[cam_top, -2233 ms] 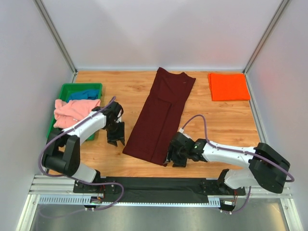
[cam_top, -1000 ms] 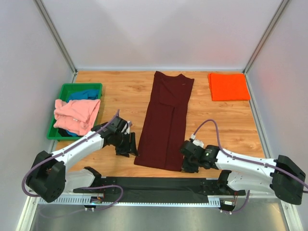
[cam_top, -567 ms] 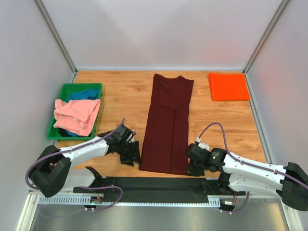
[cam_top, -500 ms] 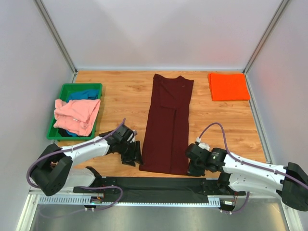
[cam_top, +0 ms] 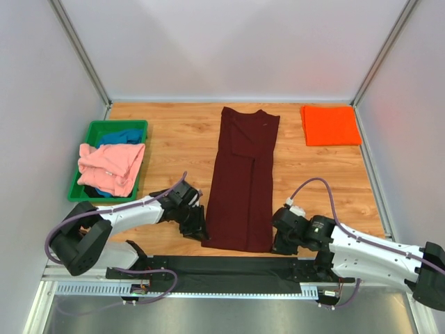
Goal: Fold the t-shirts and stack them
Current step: Fold the tshirt
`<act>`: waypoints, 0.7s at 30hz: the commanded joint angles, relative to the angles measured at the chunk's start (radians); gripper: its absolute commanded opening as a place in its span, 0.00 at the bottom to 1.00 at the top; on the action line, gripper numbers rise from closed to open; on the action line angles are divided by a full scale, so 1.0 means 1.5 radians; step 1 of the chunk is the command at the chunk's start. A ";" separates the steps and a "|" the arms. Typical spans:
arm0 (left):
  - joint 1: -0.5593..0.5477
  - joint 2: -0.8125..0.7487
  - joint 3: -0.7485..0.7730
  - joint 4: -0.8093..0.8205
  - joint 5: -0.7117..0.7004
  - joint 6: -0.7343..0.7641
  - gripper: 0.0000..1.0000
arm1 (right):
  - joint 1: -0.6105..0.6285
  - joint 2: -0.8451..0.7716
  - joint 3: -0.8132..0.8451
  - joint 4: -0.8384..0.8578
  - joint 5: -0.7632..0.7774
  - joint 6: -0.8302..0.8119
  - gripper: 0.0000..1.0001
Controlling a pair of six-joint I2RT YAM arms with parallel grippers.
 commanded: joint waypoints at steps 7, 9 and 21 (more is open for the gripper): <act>-0.049 -0.009 -0.006 -0.036 -0.050 -0.053 0.00 | 0.004 -0.023 0.017 -0.080 0.021 0.011 0.00; -0.064 -0.030 -0.007 -0.053 -0.062 -0.072 0.00 | 0.005 -0.033 0.030 -0.101 0.029 0.011 0.00; -0.107 -0.083 0.033 -0.092 -0.083 -0.114 0.00 | 0.014 -0.009 0.117 -0.169 0.085 -0.025 0.00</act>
